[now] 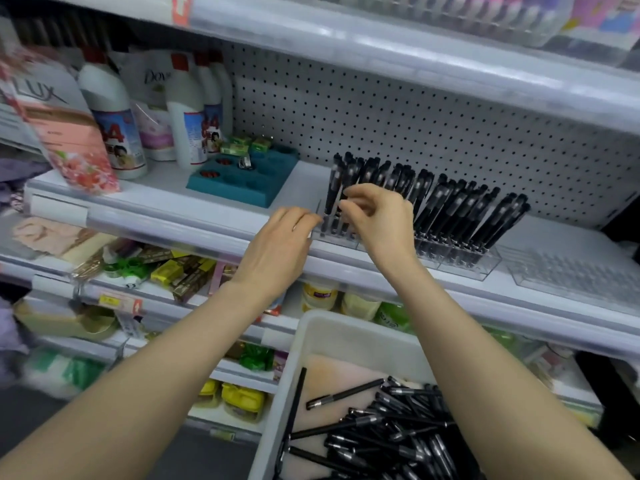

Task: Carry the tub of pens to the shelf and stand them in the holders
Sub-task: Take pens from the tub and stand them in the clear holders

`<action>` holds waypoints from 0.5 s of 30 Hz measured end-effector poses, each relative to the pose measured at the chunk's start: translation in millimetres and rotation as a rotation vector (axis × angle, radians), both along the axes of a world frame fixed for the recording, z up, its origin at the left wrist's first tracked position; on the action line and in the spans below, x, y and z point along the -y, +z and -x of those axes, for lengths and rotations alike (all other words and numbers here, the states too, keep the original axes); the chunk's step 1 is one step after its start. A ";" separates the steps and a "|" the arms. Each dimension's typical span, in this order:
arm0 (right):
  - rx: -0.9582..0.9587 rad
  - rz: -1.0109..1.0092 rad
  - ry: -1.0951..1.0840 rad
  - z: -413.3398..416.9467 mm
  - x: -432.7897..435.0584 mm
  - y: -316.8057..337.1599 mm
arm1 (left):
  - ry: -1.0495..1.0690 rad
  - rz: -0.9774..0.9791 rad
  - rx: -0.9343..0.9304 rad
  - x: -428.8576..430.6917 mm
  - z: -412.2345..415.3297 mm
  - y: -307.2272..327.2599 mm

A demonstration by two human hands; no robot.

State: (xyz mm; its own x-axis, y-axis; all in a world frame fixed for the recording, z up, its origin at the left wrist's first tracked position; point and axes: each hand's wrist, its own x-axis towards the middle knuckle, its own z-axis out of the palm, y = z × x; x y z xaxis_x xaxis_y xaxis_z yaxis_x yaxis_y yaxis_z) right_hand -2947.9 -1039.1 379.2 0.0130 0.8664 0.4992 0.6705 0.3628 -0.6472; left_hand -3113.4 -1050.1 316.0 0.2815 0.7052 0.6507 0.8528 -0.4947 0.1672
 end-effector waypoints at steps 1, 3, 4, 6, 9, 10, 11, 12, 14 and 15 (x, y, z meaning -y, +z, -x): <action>-0.003 -0.005 0.006 -6.1 9.2 -4.8 | -0.010 0.015 0.017 5.8 -2.0 -3.7; -0.017 0.024 0.016 -21.2 28.5 -22.8 | -0.048 0.060 0.024 19.6 -7.5 -17.8; -0.027 0.061 0.018 -30.1 38.8 -35.7 | -0.076 0.082 0.013 27.2 -11.5 -27.4; -0.011 0.139 0.014 -48.5 60.2 -64.8 | -0.127 0.114 -0.015 41.7 -21.3 -49.0; 0.063 0.283 0.044 -72.3 89.1 -107.3 | -0.168 0.173 -0.046 54.3 -38.6 -73.7; 0.110 0.327 0.067 -77.3 96.1 -119.6 | -0.170 0.193 -0.060 54.8 -44.1 -79.4; 0.161 0.361 0.092 -80.8 101.6 -130.3 | -0.160 0.213 -0.078 54.5 -50.0 -83.6; 0.200 0.392 0.112 -82.9 105.1 -139.3 | -0.148 0.233 -0.096 54.2 -55.5 -86.3; 0.237 0.449 0.147 -84.5 108.8 -151.5 | -0.116 0.298 -0.133 55.4 -65.3 -88.5; 0.256 0.468 0.166 -84.2 109.0 -155.4 | -0.092 0.327 -0.169 57.0 -69.0 -88.4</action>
